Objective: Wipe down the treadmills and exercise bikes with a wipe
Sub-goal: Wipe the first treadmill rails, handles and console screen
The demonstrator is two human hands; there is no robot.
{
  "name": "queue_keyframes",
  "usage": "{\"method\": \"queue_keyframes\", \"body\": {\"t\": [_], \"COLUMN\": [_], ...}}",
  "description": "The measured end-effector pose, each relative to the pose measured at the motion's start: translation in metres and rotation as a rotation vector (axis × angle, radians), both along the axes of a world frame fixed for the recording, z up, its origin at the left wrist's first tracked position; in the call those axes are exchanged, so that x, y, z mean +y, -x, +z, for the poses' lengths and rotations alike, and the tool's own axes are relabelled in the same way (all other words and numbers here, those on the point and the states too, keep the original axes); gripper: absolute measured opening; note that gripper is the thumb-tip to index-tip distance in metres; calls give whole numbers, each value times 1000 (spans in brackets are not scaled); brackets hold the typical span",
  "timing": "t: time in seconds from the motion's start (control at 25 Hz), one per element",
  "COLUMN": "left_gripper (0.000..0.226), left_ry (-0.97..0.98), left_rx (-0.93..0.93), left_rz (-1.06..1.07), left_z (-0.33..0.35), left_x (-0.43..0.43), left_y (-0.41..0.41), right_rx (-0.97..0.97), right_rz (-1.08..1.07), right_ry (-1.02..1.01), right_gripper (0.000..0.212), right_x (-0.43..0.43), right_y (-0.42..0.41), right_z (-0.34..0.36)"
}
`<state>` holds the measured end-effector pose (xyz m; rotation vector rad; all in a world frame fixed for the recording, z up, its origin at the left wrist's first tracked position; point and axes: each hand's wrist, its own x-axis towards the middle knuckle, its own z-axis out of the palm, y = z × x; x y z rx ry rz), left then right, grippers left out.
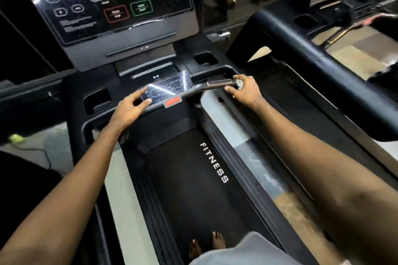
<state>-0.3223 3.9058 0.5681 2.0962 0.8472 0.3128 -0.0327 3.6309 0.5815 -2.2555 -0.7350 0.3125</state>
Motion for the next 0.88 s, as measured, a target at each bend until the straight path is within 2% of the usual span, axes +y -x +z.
{"method": "queue_keyframes", "body": {"t": [0.36, 0.6, 0.88], "left_gripper": [54, 57, 56], "left_ry": [-92, -68, -40], "left_rx": [-35, -14, 21], "left_rz": [-281, -582, -852], "left_z": [24, 15, -5], "left_x": [-50, -66, -108], "left_y": [-161, -277, -371], "right_rx": [34, 78, 100], "right_rz": [-282, -542, -796], "right_ry": [-39, -20, 69], "right_gripper": [62, 61, 57], "right_x": [-123, -173, -219], "right_y": [-70, -100, -83], "right_z": [7, -14, -48]}}
